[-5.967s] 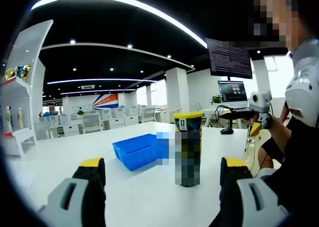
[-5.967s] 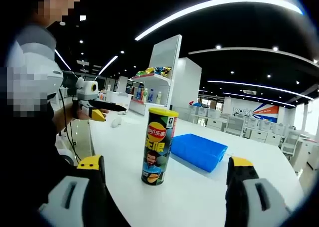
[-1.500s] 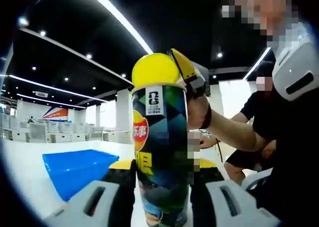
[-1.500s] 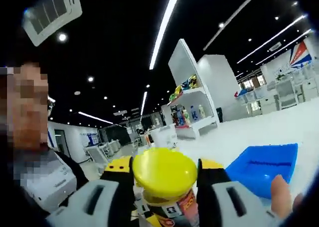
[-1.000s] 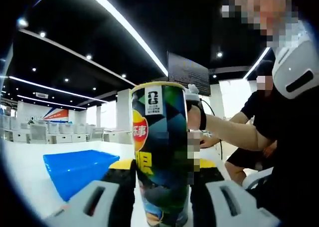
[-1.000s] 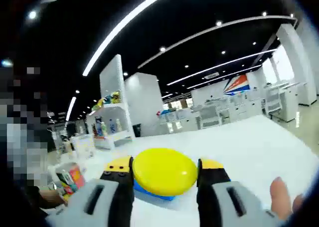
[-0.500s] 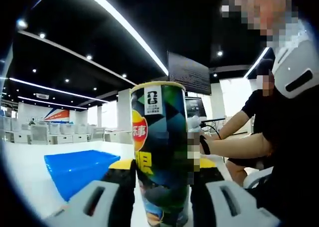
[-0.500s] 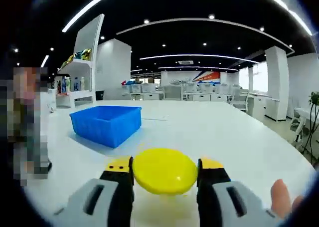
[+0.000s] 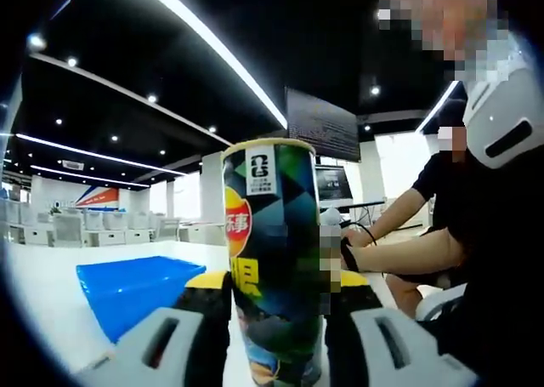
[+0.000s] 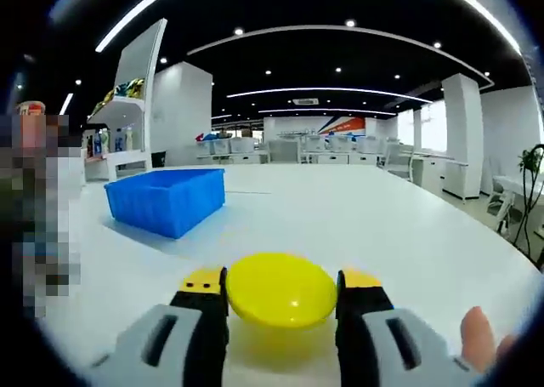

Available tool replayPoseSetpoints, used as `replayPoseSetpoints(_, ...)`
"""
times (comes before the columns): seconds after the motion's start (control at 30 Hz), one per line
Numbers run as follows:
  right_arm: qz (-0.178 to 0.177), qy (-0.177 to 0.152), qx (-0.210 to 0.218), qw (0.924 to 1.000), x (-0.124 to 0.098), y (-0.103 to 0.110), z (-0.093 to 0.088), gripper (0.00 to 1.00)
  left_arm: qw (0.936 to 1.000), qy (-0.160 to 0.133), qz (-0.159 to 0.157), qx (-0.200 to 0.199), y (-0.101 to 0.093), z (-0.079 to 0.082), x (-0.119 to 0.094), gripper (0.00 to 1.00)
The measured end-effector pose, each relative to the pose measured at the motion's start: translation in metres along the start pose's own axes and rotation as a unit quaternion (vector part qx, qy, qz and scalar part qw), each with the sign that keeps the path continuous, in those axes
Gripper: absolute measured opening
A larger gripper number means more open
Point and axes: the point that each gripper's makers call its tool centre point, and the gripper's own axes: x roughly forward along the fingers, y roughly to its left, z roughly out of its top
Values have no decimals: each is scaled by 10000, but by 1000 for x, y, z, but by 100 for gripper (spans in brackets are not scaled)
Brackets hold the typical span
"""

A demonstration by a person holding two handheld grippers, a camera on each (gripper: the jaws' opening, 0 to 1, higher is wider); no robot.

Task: Open the lid of the chip container on the table, take out the chips, place them into the box in front of the container, and close the lid

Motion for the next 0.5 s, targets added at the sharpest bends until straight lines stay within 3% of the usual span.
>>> replayPoseSetpoints(0.5,-11,90,-128,9999,4,1,-9,45,10000,1,30,17,2,-1,-1,43)
